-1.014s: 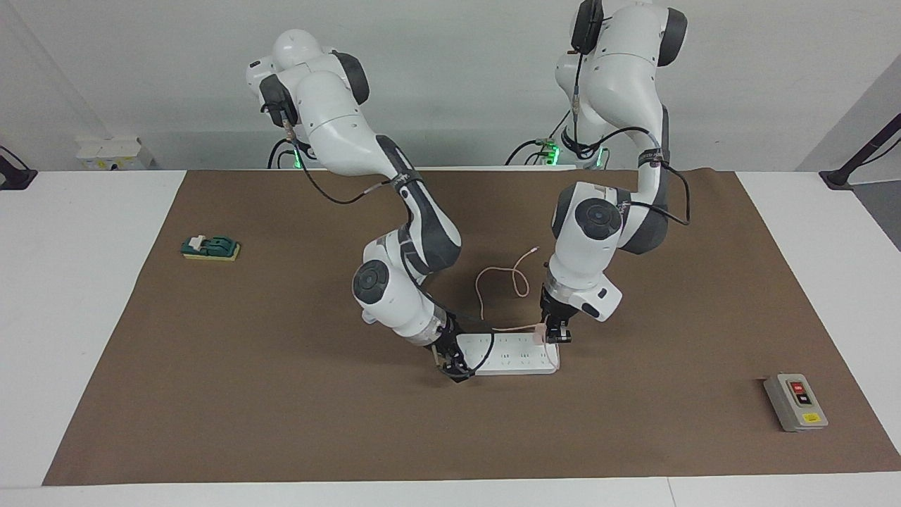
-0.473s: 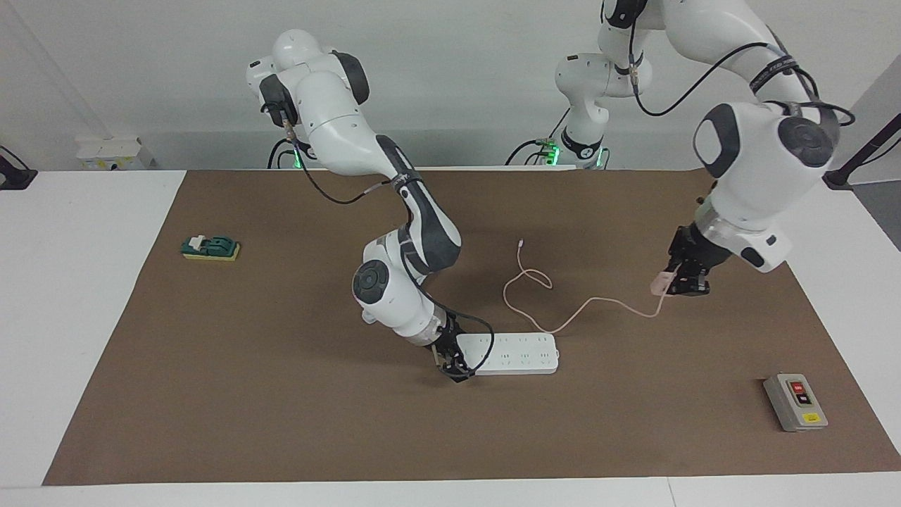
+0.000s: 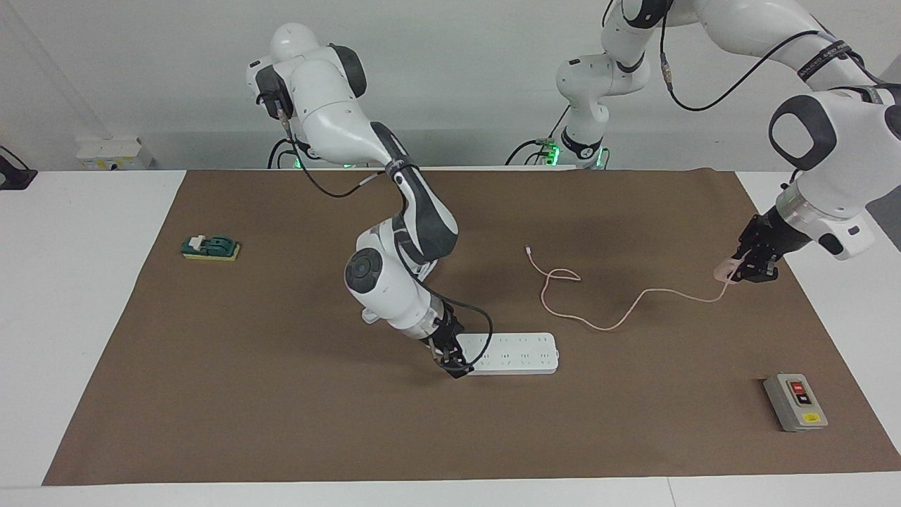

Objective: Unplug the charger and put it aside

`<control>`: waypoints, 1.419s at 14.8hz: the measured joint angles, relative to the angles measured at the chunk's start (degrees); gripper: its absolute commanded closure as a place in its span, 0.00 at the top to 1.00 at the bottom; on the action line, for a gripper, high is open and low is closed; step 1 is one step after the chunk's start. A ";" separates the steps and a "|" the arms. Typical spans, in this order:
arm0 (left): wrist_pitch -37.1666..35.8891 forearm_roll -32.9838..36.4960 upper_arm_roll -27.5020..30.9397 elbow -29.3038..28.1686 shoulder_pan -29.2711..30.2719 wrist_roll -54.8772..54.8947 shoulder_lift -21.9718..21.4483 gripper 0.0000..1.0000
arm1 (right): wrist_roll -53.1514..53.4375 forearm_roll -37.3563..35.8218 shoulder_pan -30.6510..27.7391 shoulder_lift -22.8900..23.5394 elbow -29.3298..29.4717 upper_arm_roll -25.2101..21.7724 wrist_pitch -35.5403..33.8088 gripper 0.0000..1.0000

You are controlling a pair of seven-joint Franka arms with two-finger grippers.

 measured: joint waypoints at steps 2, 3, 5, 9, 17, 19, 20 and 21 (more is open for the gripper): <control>5.48 -0.02 -0.05 -3.70 1.16 1.95 -0.62 0.00 | 0.00 -0.05 -0.81 -2.68 0.31 -1.11 -4.81 1.00; 8.64 -0.03 -0.21 -6.77 1.16 2.24 -1.28 0.28 | 0.00 -0.19 -1.31 -4.01 0.42 -1.67 -7.19 1.00; 11.76 -0.03 -0.77 -11.30 1.08 2.29 -2.45 1.00 | 0.00 -1.47 -2.57 -6.60 0.53 -2.24 -11.59 1.00; 12.15 -0.02 -1.20 -12.67 0.30 2.67 -4.03 1.00 | -1.86 -5.40 -4.72 -11.36 0.75 -2.27 -19.05 1.00; -4.29 0.09 -1.36 -4.66 -0.27 27.23 -7.78 1.00 | -24.40 -16.08 -9.92 -20.27 0.81 -2.34 -33.27 1.00; -9.22 0.10 -1.46 -3.91 -0.42 33.72 -10.38 1.00 | -30.99 -19.24 -10.53 -21.47 0.81 -2.37 -35.04 1.00; -11.20 0.11 -1.48 -3.83 -0.94 36.00 -11.73 1.00 | -34.34 -20.60 -11.02 -22.02 0.80 -2.38 -35.77 1.00; -13.26 0.27 -1.49 -3.82 -1.89 37.32 -13.11 1.00 | -38.18 -21.96 -11.65 -22.58 0.80 -2.39 -36.57 1.00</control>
